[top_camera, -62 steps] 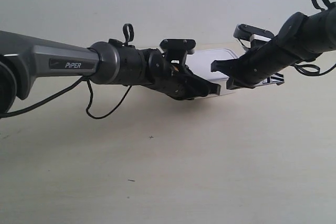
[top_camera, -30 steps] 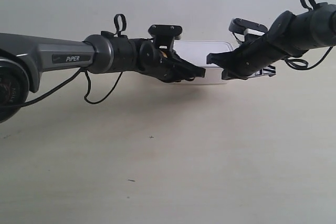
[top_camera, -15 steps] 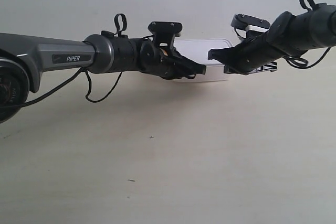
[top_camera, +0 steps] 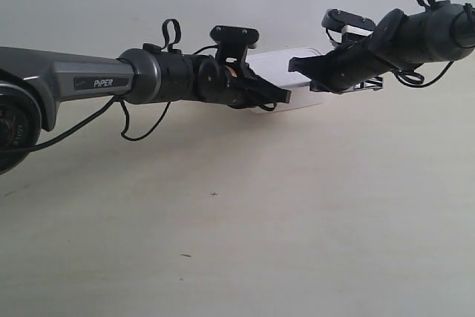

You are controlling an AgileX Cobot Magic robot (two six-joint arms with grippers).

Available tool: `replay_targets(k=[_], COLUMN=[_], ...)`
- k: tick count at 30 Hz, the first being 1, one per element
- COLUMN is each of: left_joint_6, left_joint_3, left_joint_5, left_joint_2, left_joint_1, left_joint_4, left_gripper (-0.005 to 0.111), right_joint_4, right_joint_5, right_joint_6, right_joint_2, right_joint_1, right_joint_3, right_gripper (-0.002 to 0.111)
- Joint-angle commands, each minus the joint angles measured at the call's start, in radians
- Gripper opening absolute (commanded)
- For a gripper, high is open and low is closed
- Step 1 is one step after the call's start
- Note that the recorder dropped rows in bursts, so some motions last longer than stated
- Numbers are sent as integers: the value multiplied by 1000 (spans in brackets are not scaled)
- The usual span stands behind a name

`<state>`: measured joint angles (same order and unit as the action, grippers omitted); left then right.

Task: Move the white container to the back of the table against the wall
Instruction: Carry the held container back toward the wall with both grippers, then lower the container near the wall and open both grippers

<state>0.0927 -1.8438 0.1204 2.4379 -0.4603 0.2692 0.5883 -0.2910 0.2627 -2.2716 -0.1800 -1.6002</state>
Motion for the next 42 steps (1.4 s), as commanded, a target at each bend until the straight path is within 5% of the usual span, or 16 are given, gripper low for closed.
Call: replay_targets(k=[1,15,22,42], left_joint_6=[6,162,191,191], left_joint_3=[-7,56,157,159], left_joint_5=[-1,110,51,55], left_joint_2=[0,-89,-151,-162], left_joint_1=[2,-7,-7,-5], left_joint_4=[-28,-31,-27,-21], left_gripper=[0,0,0,0], right_joint_4=[-3,50,48,41], right_joint_5=[-10,-38,-49,-41], right_joint_6=[-2,-2,-5,-46], right_joint_2=[-7,-92,-141,-225], right_joint_1=[5,-30,-41,-41], right_joint_3=[-11,-121,-200,-328], right_gripper=[0,0,0,0])
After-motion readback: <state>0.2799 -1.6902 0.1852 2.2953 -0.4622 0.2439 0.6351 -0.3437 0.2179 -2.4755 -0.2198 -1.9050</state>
